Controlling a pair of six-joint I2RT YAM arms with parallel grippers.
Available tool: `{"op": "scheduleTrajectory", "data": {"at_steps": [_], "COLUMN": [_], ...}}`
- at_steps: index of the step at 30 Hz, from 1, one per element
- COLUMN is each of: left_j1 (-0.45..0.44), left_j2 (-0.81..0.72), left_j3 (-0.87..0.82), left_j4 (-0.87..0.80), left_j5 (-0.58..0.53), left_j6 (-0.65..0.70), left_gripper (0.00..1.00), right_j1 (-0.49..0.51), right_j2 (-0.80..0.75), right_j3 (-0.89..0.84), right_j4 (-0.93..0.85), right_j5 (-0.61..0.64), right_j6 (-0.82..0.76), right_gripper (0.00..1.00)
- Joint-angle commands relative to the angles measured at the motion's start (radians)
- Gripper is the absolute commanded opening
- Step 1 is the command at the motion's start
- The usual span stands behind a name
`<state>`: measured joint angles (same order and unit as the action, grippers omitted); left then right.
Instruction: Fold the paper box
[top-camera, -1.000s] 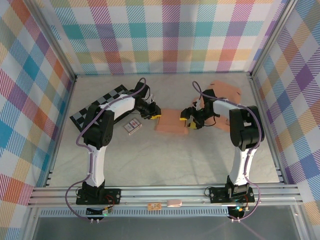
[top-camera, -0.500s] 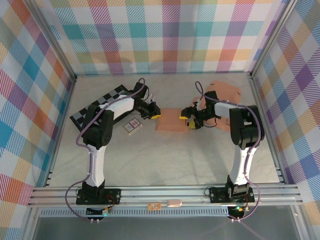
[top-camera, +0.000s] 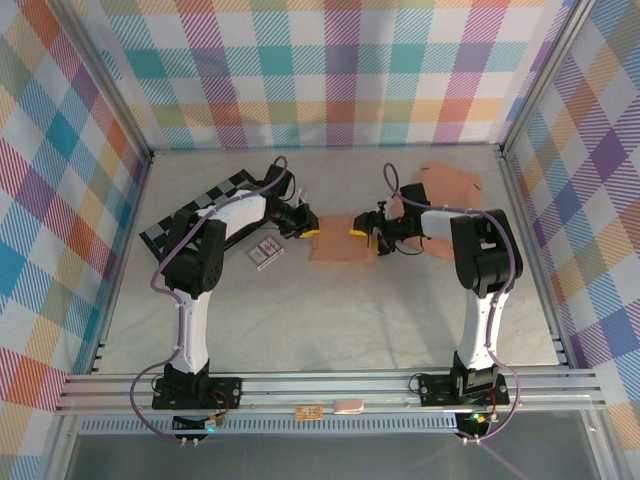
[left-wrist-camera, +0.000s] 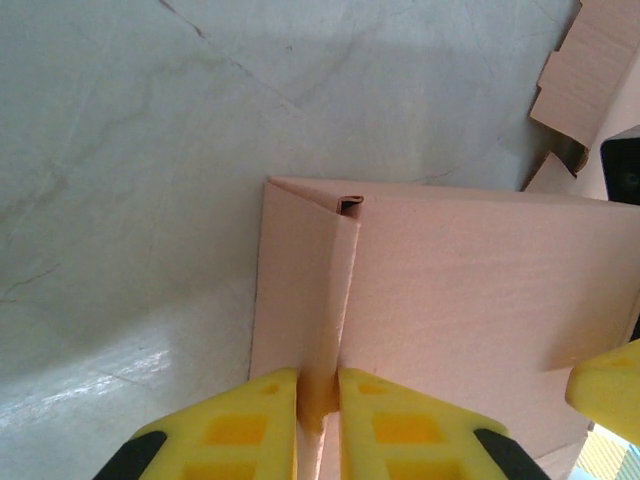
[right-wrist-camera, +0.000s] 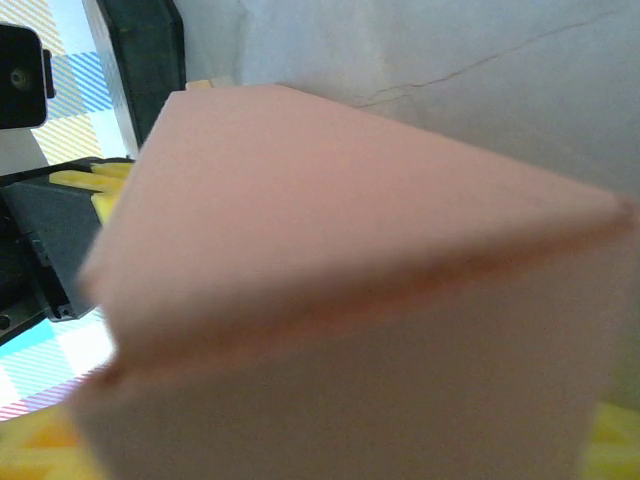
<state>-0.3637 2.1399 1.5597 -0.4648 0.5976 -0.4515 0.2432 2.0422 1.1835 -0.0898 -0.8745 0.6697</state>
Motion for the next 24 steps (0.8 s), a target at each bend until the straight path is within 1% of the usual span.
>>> {"op": "scheduleTrajectory", "data": {"at_steps": [1, 4, 6, 9, 12, 15, 17, 21, 24], "left_j1": [0.005, 0.008, 0.010, 0.011, 0.012, 0.017, 0.017, 0.017, 0.013], "left_j2": [0.003, -0.051, -0.090, -0.143, -0.197, -0.243, -0.264, -0.305, -0.350], "left_j3": [-0.036, -0.054, -0.061, -0.061, -0.065, -0.066, -0.062, -0.065, -0.084], "left_j4": [-0.061, -0.024, -0.009, -0.010, -0.015, -0.014, -0.015, -0.015, -0.021], "left_j5": [-0.074, -0.082, -0.083, -0.086, -0.100, -0.108, -0.108, -0.104, -0.104], "left_j6": [0.012, -0.009, -0.024, -0.034, -0.042, -0.053, -0.059, -0.053, -0.003], "left_gripper": [0.19, 0.31, 0.38, 0.42, 0.44, 0.46, 0.46, 0.46, 0.45], "right_j1": [0.023, 0.022, 0.022, 0.023, 0.023, 0.022, 0.021, 0.021, 0.021], "right_j2": [0.021, 0.014, 0.003, -0.016, -0.023, -0.021, -0.030, -0.072, -0.108], "right_j3": [-0.035, -0.070, -0.086, -0.100, -0.102, -0.090, -0.088, -0.107, -0.124], "right_j4": [0.141, 0.219, 0.237, 0.239, 0.226, 0.167, 0.119, 0.000, -0.150], "right_j5": [-0.040, -0.034, -0.026, -0.007, -0.007, -0.010, -0.010, -0.023, -0.047], "right_j6": [0.117, 0.215, 0.255, 0.305, 0.380, 0.450, 0.492, 0.575, 0.596], "right_gripper": [0.69, 0.65, 0.62, 0.58, 0.53, 0.48, 0.47, 0.44, 0.38]}}
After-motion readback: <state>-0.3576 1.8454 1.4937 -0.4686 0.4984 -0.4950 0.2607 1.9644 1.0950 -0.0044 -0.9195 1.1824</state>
